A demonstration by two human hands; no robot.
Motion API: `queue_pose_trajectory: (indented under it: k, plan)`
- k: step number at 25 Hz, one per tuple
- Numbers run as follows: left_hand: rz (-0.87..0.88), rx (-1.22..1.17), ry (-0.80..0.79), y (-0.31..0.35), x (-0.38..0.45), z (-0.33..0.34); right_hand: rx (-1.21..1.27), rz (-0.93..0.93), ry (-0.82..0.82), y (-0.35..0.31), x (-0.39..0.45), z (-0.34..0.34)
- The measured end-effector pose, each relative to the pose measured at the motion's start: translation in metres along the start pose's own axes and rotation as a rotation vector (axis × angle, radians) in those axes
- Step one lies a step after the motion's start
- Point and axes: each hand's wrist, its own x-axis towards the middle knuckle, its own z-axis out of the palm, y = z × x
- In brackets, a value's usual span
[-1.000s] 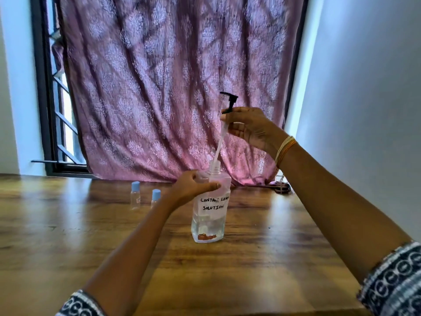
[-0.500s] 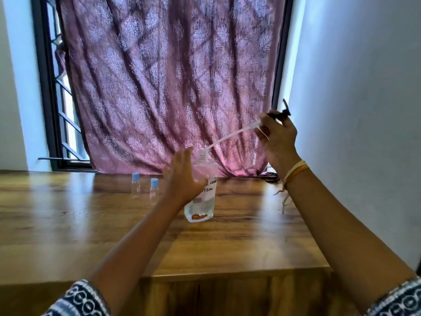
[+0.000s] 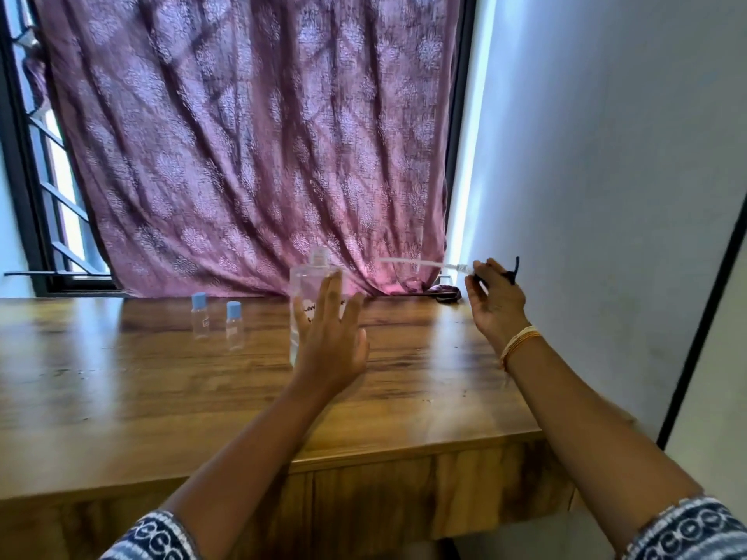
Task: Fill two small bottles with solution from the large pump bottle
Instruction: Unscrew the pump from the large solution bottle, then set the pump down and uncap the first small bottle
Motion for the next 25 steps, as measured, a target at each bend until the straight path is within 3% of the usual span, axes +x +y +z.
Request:
queue_pose_trajectory:
  k: [2, 5, 8, 10, 12, 17, 22, 25]
  plan:
    - [0.072, -0.05, -0.063, 0.013, -0.006, 0.007, -0.145, -0.073, 0.009, 0.019, 0.003, -0.026]
    - [0.133, -0.163, -0.212, 0.022, -0.012, 0.017, -0.698, -0.344, -0.035, 0.039, 0.006, -0.065]
    - [0.147, -0.287, -0.386, 0.016, -0.017, 0.024, -1.167, -0.593, -0.226, 0.043, 0.008, -0.092]
    - [0.118, -0.328, -0.507, 0.012, -0.02, 0.029, -1.438, -0.612, -0.411, 0.042, 0.012, -0.106]
    - [0.084, -0.377, -0.58, 0.01, -0.022, 0.031, -1.644, -0.503, -0.54, 0.041, 0.014, -0.113]
    - [0.069, -0.463, -0.612, 0.008, -0.02, 0.023, -1.858, -0.276, -0.656, 0.035, 0.007, -0.103]
    - [-0.015, -0.548, -0.42, -0.01, -0.018, 0.004, -1.658, -0.616, -0.609, 0.055, -0.015, -0.073]
    - [-0.041, -0.504, -0.242, -0.036, -0.02, -0.017, -1.553, -0.562, -0.741, 0.085, -0.034, -0.033]
